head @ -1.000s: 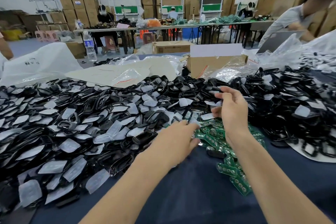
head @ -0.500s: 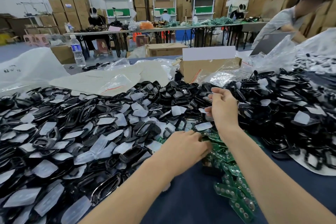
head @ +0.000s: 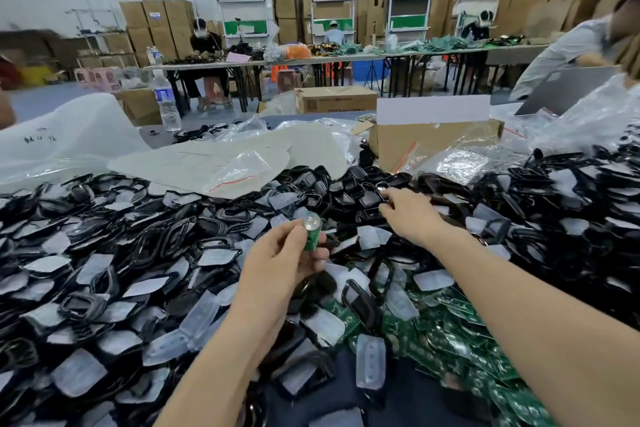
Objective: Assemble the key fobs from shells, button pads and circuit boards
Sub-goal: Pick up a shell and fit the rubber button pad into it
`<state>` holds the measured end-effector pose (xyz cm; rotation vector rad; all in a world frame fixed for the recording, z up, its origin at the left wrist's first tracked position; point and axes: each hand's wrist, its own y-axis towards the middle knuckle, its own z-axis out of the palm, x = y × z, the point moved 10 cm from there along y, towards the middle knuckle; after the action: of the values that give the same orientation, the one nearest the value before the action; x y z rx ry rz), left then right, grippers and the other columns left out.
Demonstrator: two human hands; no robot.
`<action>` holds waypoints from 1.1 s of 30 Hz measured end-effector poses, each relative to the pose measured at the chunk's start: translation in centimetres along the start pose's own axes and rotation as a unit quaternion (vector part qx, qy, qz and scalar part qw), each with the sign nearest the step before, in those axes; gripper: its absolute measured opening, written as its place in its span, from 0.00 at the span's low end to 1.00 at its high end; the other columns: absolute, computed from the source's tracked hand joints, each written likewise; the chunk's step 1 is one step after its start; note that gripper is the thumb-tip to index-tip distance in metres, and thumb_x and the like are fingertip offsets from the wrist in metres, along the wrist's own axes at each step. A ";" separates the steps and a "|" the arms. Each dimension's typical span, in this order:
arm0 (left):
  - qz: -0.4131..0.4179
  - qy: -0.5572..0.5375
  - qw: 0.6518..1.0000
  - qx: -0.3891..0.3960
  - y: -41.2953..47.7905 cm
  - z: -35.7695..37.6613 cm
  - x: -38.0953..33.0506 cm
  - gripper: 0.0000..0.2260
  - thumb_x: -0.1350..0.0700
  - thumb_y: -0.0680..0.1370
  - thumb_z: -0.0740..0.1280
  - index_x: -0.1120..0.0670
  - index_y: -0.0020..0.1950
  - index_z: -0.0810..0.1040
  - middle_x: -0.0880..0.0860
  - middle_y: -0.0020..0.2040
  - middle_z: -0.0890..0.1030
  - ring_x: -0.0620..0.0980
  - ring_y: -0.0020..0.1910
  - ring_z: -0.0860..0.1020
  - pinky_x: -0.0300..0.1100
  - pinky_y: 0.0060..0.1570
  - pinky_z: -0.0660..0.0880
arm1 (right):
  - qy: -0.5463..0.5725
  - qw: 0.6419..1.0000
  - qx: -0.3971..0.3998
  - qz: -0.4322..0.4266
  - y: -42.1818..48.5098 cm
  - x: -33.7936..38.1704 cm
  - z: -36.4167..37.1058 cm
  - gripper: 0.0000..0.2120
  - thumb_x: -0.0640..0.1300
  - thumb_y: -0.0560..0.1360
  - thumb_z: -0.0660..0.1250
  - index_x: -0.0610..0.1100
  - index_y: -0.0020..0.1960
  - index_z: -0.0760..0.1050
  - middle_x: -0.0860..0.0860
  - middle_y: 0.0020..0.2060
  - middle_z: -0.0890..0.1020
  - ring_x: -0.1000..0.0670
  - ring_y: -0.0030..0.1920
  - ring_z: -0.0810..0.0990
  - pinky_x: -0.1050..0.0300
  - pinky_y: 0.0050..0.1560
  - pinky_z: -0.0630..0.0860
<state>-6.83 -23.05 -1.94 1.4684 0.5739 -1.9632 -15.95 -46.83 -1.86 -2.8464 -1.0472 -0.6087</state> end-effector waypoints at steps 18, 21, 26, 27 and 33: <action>0.029 -0.059 0.998 -0.026 -0.5 -3.4 0.9 0.17 0.63 0.83 0.61 0.44 0.55 0.85 0.51 0.42 0.81 0.50 0.35 0.80 0.43 0.37 0.79 | 0.799 0.585 0.037 0.131 -10.6 4.5 3.5 0.12 0.39 0.78 0.70 0.38 0.60 0.75 0.42 0.56 0.79 0.46 0.44 0.84 0.50 0.45 0.85; 0.024 -0.074 0.997 -0.023 -0.9 -3.3 0.8 0.15 0.63 0.83 0.62 0.49 0.55 0.86 0.47 0.39 0.82 0.50 0.36 0.79 0.42 0.36 0.78 | 0.861 0.489 0.059 0.129 -12.0 6.0 4.4 0.14 0.40 0.77 0.70 0.39 0.62 0.75 0.40 0.56 0.81 0.42 0.50 0.87 0.50 0.45 0.85; 0.027 -0.091 0.995 -0.035 -1.1 -3.4 0.4 0.10 0.60 0.81 0.67 0.50 0.52 0.87 0.51 0.42 0.81 0.49 0.37 0.80 0.42 0.36 0.79 | 0.876 0.467 0.059 0.103 -11.9 7.0 4.4 0.09 0.35 0.79 0.65 0.37 0.59 0.75 0.37 0.54 0.84 0.42 0.51 0.87 0.56 0.44 0.84; 0.029 -0.089 0.995 -0.038 -1.1 -3.5 0.4 0.09 0.59 0.81 0.67 0.49 0.52 0.87 0.51 0.42 0.81 0.49 0.37 0.80 0.41 0.36 0.79 | 0.874 0.472 0.061 0.101 -11.9 7.2 4.6 0.09 0.34 0.80 0.64 0.35 0.59 0.75 0.36 0.52 0.85 0.43 0.49 0.88 0.56 0.44 0.84; 0.030 -0.063 0.996 -0.051 -0.9 -3.8 0.6 0.04 0.58 0.79 0.69 0.52 0.53 0.81 0.50 0.35 0.77 0.48 0.36 0.80 0.41 0.35 0.79 | 0.861 0.494 0.082 0.090 -11.7 8.0 5.7 0.08 0.32 0.77 0.65 0.34 0.56 0.75 0.36 0.46 0.85 0.43 0.45 0.88 0.56 0.41 0.84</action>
<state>-4.91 -20.03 -3.68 1.2757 0.5609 -1.9341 -15.85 -31.91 -5.12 -0.7947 -0.2016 -2.1777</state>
